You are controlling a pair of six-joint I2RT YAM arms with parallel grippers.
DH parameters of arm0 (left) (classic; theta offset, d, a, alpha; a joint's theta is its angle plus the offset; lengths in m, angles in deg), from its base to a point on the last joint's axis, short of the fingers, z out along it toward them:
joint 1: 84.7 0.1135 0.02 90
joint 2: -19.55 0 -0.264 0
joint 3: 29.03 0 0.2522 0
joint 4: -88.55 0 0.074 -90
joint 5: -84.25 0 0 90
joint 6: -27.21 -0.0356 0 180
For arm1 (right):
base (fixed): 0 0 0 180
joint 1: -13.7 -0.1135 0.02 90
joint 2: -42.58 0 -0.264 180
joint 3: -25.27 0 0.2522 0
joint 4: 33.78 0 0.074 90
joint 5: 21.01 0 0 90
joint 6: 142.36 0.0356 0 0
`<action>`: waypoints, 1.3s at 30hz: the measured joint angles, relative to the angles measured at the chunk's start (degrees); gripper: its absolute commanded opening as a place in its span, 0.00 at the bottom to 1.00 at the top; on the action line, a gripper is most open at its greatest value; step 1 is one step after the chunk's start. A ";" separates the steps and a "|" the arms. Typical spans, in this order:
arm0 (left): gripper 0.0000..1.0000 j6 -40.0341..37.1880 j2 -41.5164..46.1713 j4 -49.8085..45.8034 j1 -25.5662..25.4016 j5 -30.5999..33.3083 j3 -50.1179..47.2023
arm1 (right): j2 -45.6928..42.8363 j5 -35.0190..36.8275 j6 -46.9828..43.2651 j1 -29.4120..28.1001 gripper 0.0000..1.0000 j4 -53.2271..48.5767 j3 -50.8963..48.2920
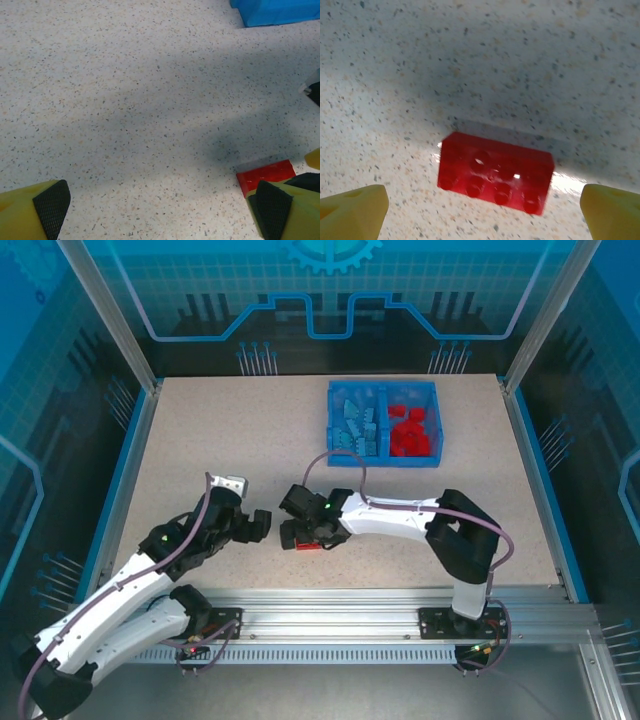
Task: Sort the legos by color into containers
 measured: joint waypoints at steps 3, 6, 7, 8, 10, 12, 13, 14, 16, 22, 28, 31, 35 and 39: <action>0.99 0.35 1.31 -0.07 0.00 1.18 -0.98 | 2.19 1.95 0.35 -0.76 0.96 0.13 1.03; 0.99 1.16 2.21 -0.48 0.00 1.92 -1.77 | 4.28 3.48 1.16 -1.46 0.88 0.11 1.62; 0.99 1.33 2.34 -0.55 0.00 2.03 -1.92 | 4.79 3.80 1.38 -1.73 0.86 0.07 1.70; 0.99 1.36 2.38 -0.55 0.00 2.21 -2.01 | 5.20 4.22 1.60 -1.92 0.83 -0.11 1.81; 0.99 1.33 2.38 -0.50 0.00 2.38 -2.14 | 6.14 4.87 2.16 -2.27 0.76 -0.70 2.40; 0.99 1.31 2.38 -0.39 0.00 2.36 -2.21 | 6.84 5.44 2.62 -2.32 0.70 -1.33 2.95; 0.99 1.29 2.38 -0.35 0.00 2.34 -2.21 | 6.91 5.70 2.89 -2.29 0.67 -1.70 3.06; 0.99 1.16 2.43 -0.31 0.00 2.21 -2.25 | 6.91 5.81 3.17 -2.27 0.64 -1.79 3.10; 0.99 0.76 2.73 0.15 0.00 1.20 -2.56 | 6.82 6.10 3.54 -2.25 0.57 -1.84 3.13; 0.99 -1.88 3.19 2.21 0.00 -3.43 -3.17 | 4.50 5.99 4.07 -0.85 0.54 -1.36 0.42; 0.99 -4.76 3.13 7.23 0.00 -13.00 -4.70 | -2.56 6.27 3.78 3.56 0.54 -1.95 -3.32; 0.99 -6.10 2.71 11.10 0.00 -20.44 -5.55 | -6.95 6.51 3.32 5.86 0.54 -2.14 -4.35; 0.99 -6.67 0.28 16.31 0.00 -29.14 -5.68 | -13.18 6.69 2.36 9.31 0.54 -2.54 -5.79; 0.99 -6.95 -2.49 19.02 -0.02 -33.35 -5.68 | -19.26 7.10 0.90 13.18 0.54 -3.08 -7.02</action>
